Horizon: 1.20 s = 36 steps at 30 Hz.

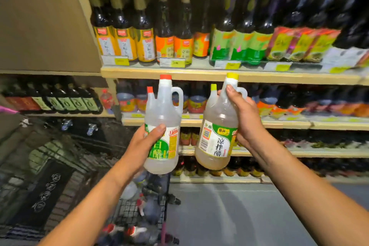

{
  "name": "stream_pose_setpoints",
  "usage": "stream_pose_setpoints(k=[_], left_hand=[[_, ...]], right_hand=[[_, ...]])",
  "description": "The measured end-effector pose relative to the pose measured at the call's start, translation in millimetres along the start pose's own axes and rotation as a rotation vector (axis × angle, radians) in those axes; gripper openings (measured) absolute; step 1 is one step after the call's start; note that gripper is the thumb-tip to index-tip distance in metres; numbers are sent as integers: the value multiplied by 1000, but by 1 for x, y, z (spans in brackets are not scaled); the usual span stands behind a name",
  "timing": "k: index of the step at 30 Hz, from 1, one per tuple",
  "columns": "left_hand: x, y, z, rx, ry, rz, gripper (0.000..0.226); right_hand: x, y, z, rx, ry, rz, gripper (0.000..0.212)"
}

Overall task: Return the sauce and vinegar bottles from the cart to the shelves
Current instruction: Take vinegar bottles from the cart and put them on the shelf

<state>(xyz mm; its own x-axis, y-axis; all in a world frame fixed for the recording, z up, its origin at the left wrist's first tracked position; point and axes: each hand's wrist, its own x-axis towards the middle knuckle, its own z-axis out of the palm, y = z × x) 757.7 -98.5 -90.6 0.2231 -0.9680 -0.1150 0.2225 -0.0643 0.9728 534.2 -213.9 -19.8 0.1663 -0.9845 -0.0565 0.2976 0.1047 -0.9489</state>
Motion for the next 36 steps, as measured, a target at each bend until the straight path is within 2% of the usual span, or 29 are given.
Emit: stream_pose_setpoints(k=[3, 5, 8, 10, 12, 18, 23, 26, 30, 36], left_hand=[[-2, -8, 75, 1, -83, -32, 87], [-3, -12, 124, -1, -146, -33, 89], [-6, -18, 197, 18, -273, -52, 105], [-10, -24, 240, 9, -366, -63, 101], [-14, -30, 273, 1, -433, -75, 87], [-26, -47, 390, 62, -703, -145, 65], [-17, -71, 463, 134, -883, -202, 79], [1, -84, 505, 146, -953, -228, 71], [26, -91, 561, 178, -1130, -217, 73], [45, -113, 642, 161, -1277, -291, 70]], right_hand=[[-29, -33, -76, -10, 98, -63, 21], [-51, -55, -123, -27, 176, -97, 24], [-87, -84, -190, -53, 317, -156, 30], [-110, -99, -227, -46, 399, -178, 28], [-130, -109, -254, -31, 442, -195, 21], [-197, -132, -350, 10, 748, -274, 20], [-230, -139, -403, 15, 978, -294, 19], [-234, -144, -430, -5, 1101, -311, 19], [-230, -151, -465, -9, 1233, -291, 24], [-229, -161, -508, 37, 1397, -316, 19]])
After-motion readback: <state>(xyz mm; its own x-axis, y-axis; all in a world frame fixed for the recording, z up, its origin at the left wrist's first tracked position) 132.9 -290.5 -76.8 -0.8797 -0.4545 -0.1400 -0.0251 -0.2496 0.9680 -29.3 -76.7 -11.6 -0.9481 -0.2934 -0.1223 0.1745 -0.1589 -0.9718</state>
